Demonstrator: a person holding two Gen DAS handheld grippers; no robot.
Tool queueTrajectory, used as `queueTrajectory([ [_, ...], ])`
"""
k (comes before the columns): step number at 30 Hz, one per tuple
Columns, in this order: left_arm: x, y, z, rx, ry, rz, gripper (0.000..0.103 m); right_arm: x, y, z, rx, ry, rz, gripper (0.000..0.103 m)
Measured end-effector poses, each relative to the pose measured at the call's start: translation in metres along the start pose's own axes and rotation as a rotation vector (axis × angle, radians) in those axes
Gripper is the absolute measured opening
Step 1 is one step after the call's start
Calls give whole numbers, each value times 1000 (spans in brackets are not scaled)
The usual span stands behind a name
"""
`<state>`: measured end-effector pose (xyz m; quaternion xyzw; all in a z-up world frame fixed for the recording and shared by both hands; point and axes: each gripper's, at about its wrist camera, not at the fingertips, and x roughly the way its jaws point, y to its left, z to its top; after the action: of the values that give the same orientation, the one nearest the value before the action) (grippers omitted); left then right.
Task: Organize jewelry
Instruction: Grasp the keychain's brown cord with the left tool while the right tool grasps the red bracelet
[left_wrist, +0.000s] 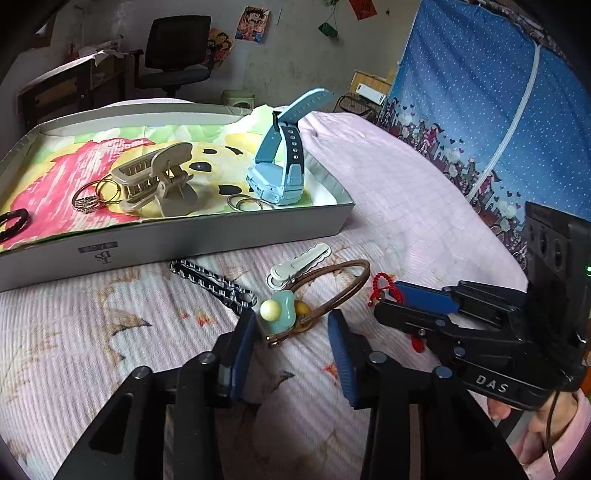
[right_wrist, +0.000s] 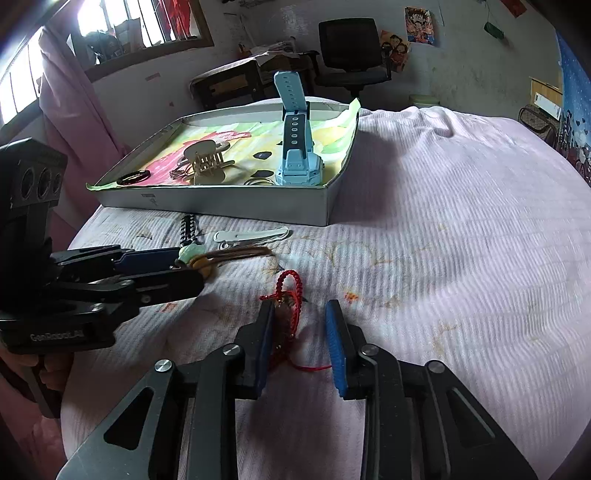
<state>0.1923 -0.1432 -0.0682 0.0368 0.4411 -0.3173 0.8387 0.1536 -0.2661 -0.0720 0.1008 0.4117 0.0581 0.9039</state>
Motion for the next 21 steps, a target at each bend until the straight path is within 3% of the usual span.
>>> queueTrajectory([
  [3,2,-1,-1,0,6,16,28,0,-1,0,11,1,4,23],
  [7,0,-1,-2,-9,-4,18,28,0,-2,-1,18,-1,3,23],
  [14,-10,-2,-15,-15,-35,22,28,-3,1,-3,25,-11,17,11],
  [21,-30,4,-31,-60,-95,31,27,-9,8,-5,19,-39,57,9],
])
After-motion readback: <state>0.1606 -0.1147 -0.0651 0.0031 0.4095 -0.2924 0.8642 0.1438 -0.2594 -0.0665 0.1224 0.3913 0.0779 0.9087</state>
